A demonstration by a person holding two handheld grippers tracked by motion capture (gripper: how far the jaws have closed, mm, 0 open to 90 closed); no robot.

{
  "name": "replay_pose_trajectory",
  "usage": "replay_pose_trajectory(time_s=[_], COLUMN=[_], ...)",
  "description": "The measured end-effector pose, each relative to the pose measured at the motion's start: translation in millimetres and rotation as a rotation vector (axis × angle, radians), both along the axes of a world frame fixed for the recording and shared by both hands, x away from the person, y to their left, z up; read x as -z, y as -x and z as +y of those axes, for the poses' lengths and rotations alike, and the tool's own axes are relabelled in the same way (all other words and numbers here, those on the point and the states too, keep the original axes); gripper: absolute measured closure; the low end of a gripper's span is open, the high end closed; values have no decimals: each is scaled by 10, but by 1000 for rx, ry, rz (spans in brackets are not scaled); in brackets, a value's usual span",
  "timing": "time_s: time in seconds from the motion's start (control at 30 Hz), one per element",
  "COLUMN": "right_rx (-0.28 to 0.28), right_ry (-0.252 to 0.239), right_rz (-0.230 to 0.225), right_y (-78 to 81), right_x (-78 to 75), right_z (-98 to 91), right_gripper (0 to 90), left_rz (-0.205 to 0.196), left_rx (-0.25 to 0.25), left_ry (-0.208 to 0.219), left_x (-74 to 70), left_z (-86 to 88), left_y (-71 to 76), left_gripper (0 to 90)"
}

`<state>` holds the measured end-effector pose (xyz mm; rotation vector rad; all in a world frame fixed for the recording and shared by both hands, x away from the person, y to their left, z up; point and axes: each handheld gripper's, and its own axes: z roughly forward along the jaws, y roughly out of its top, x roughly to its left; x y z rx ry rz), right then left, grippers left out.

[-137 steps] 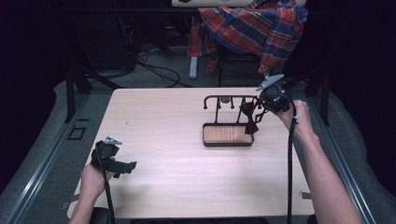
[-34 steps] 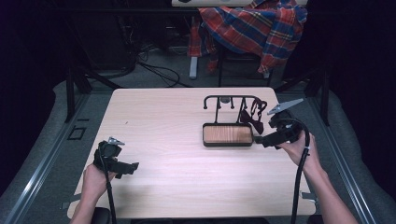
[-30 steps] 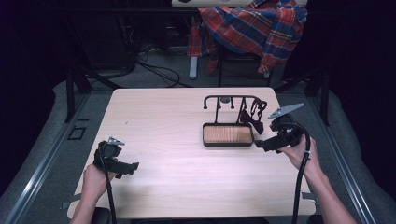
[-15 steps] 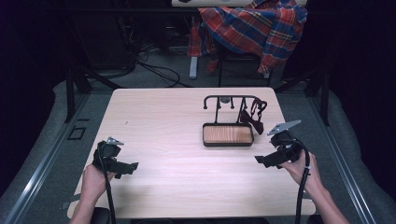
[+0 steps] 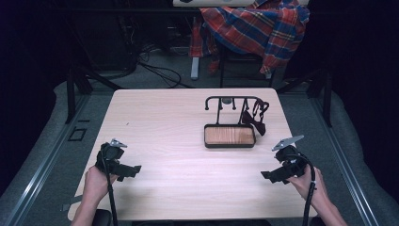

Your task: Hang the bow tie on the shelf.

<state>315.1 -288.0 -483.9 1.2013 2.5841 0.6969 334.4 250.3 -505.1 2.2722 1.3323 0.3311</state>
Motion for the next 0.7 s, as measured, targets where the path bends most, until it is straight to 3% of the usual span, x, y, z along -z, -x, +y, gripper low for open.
replay_pose_trajectory(time_s=[0.23,0.43,0.7], right_rx=[-4,-22,-15], right_ry=[27,102,96], right_rz=[25,67,92], right_y=[10,-13,-35], right_x=[97,197,232], right_z=[14,38,28], right_gripper=[112,125,131], left_rz=[8,19,27], left_rx=[16,48,48], left_ry=[3,-9,-14], left_x=[8,19,25], left_z=[-8,-41,-37], left_y=[3,-1,-11], left_gripper=[0,0,0])
